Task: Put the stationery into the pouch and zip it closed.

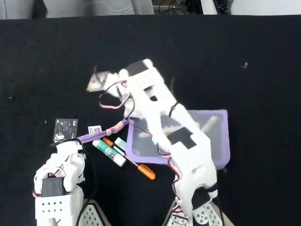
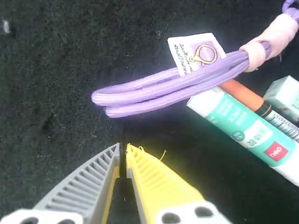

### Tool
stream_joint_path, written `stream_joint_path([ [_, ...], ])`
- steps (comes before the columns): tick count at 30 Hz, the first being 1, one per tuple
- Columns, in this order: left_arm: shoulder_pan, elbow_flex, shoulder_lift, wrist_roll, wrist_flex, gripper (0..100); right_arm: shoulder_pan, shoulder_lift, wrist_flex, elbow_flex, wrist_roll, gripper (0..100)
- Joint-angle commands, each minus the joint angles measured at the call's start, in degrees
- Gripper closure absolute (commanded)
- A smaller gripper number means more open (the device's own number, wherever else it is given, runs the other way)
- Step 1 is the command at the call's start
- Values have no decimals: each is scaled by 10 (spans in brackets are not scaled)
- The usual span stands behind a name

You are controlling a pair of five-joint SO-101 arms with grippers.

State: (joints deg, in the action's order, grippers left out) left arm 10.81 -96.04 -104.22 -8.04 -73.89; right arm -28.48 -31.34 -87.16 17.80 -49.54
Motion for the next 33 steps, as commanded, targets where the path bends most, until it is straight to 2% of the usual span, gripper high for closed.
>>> stream_joint_path([
  [1, -4, -14, -3, 1, 10, 970, -41, 8, 40, -19, -39, 783],
  [7, -4, -14, -3, 1, 10, 970, -65, 7, 79, -22, -39, 783],
  [21, -4, -14, -3, 1, 10, 970, -140, 3, 92, -29, -40, 783],
  [26, -4, -14, -3, 1, 10, 970, -137, 4, 137, -77, -40, 783],
  [30, -4, -14, -3, 1, 10, 970, -136, 7, 140, -109, -78, 783],
  [33, -4, -14, -3, 1, 10, 970, -136, 4, 155, -116, -80, 783],
])
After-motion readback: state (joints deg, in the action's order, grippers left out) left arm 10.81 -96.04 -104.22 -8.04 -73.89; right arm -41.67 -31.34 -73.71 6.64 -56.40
